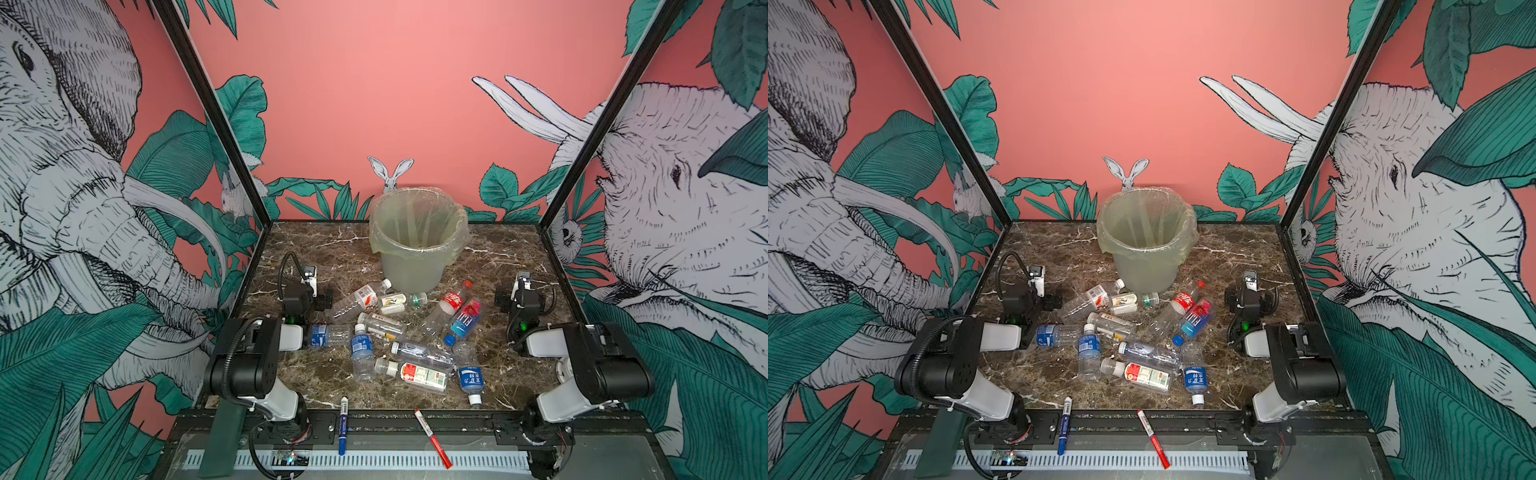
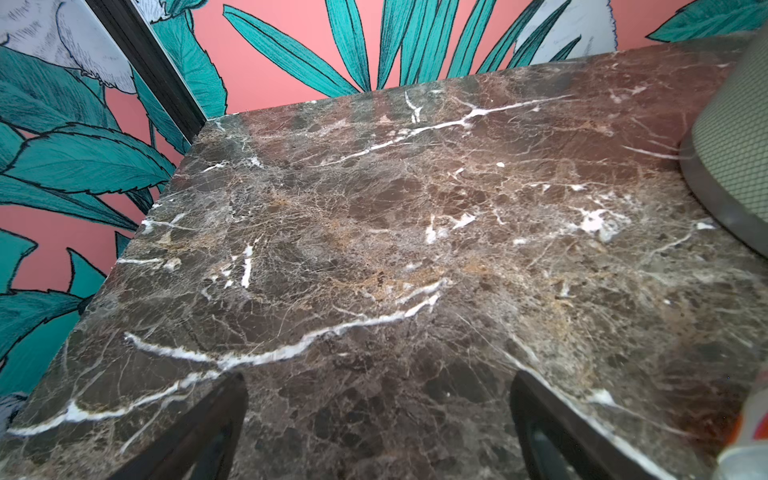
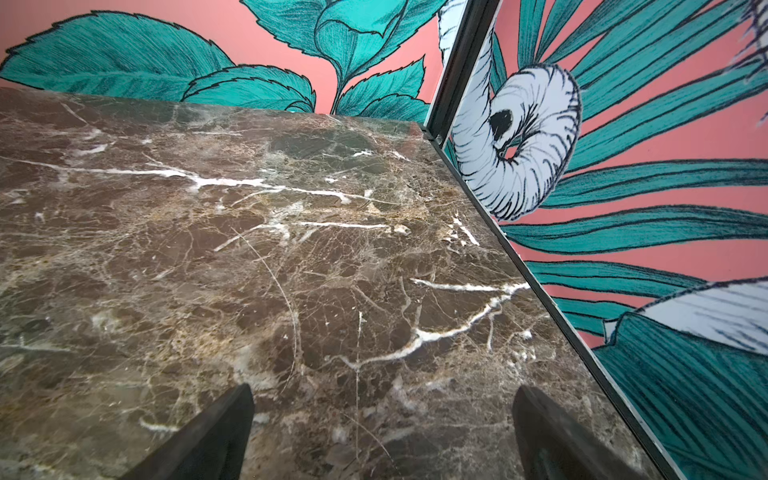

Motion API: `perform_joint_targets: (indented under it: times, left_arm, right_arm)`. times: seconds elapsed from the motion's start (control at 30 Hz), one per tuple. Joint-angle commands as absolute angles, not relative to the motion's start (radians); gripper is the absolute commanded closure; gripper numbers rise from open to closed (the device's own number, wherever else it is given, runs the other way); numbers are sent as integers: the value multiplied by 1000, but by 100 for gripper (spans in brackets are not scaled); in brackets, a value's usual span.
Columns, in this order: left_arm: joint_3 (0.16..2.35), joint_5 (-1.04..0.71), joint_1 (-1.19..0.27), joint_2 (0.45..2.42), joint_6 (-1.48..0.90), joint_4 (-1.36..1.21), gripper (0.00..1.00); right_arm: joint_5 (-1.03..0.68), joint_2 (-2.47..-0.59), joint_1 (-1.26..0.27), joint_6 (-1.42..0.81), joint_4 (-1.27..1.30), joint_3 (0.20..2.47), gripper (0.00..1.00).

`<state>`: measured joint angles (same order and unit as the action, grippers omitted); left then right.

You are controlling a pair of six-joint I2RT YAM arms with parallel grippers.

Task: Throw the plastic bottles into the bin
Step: 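Raise both arms from rest toward the bottle pile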

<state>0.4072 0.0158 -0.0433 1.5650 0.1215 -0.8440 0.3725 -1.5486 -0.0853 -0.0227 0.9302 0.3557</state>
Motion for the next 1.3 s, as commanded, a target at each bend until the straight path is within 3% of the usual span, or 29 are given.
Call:
perform_joint_targets:
  times: [0.0,0.8,1.17,1.27]
  left_arm:
    - [416,13,-45,1551,128,-857,0]
    - [418,14,-39,1552,124,-857,0]
    - [370,311,-52,1428,32,-834,0]
    - [366,395,-59,1336,4,-761,0]
  right_arm:
    - [388,-1556,-90,-25,974,363,1]
    - [383,-1555,-89,-26,970,366,1]
    - [403,-1507,-104,-18,958,345,1]
    - [422,-1513,-116,-1,1061,302,1]
